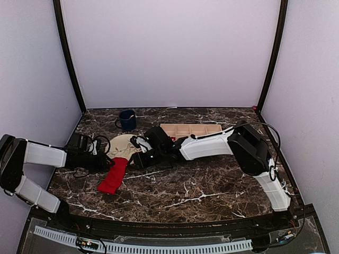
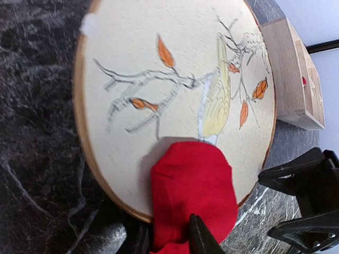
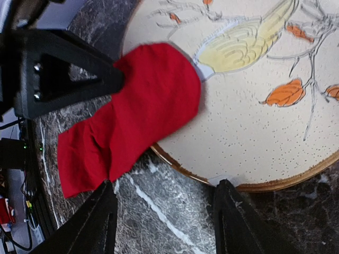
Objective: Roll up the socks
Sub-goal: Pick up the sock from the center of the board.
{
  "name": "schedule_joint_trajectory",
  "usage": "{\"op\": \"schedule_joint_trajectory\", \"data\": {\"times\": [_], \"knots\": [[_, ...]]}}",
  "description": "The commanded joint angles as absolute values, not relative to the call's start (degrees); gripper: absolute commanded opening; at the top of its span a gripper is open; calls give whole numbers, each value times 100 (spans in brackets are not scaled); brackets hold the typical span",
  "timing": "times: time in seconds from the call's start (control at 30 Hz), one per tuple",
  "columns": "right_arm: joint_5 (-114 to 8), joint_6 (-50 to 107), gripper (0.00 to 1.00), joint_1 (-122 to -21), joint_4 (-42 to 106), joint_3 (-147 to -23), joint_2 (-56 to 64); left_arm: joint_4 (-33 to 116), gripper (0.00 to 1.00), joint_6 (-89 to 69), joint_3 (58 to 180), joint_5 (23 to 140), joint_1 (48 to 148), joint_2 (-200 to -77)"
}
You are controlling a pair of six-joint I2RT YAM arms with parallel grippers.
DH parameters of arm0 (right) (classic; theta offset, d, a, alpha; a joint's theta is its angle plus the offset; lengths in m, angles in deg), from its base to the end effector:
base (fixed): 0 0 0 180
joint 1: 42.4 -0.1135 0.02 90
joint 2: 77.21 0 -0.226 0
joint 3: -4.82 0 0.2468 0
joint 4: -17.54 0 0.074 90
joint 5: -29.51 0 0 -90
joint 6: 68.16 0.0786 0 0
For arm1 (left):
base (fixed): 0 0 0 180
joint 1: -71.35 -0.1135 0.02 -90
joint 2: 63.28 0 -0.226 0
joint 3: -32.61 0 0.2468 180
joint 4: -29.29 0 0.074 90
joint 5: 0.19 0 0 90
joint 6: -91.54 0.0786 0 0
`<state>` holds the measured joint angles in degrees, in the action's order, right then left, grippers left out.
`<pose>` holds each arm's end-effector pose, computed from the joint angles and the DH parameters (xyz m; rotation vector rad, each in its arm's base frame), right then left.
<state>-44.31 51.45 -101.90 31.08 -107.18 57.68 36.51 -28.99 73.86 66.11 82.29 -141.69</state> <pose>0.2487 0.4653 0.0888 -0.7957 2.3046 1.1076 0.2646 -0.0833 0.0837 -0.2004 2.4104 -0.8316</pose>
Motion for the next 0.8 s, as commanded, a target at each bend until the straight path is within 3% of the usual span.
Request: {"op": "schedule_joint_trajectory", "data": {"times": [0.0, 0.77], "knots": [[-4411, 5068, 57, -10181, 3005, -10806, 5857, 3383, 26, -2899, 7222, 6277, 8293, -14472], [-4429, 5023, 57, -10181, 2953, -10751, 5809, 3465, 32, -3302, 7021, 5835, 8298, -14019]]}}
